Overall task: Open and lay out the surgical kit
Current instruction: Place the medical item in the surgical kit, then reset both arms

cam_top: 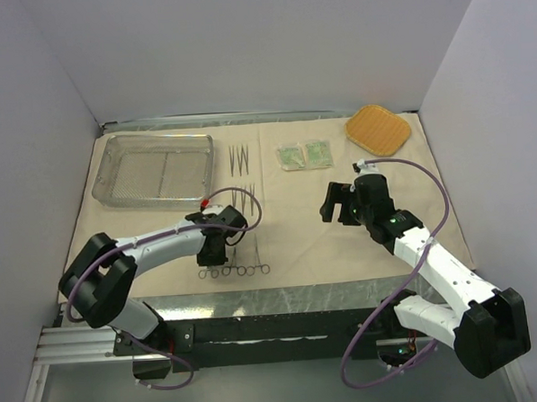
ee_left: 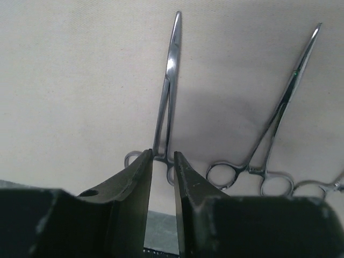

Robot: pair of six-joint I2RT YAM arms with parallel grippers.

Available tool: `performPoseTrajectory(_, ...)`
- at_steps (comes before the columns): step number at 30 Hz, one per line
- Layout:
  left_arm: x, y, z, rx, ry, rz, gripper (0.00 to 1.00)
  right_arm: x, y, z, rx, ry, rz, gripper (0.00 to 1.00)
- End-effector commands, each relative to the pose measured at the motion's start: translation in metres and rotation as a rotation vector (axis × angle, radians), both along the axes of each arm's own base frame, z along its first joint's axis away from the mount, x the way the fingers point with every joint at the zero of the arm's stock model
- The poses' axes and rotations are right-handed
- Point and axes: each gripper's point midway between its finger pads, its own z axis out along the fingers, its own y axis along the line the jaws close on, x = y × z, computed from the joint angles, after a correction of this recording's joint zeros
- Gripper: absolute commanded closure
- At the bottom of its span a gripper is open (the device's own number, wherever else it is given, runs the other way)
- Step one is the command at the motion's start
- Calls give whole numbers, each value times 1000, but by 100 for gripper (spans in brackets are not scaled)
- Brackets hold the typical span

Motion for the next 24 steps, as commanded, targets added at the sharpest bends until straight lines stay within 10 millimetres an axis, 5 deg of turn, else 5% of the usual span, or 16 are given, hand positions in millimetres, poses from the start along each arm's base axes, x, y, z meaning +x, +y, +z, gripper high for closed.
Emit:
performPoseTrajectory(1, 12, -8, 37, -61, -84, 27, 68, 11, 0, 19, -3, -53, -14, 0)
performPoseTrajectory(7, 39, -12, 81, -108, -198, 30, 52, 23, 3, 30, -19, -67, -3, 0)
performPoseTrajectory(11, 77, 9, 112, -154, -295, 87, 42, 40, 6, 50, -23, -84, 7, 0)
performPoseTrajectory(15, 112, 69, 146, -143, -397, 204, 26, 52, -7, 63, -33, -67, -44, 0)
performPoseTrajectory(18, 117, 112, 181, -147, -496, 291, 10, 55, -28, 77, 18, -74, -130, 0)
performPoseTrajectory(23, 93, 169, 230, -124, -633, 471, 1, 46, -94, 101, 101, -91, -365, 0)
performPoseTrajectory(24, 84, 179, 253, -140, -711, 516, 1, 38, -107, 115, 96, -135, -405, 0)
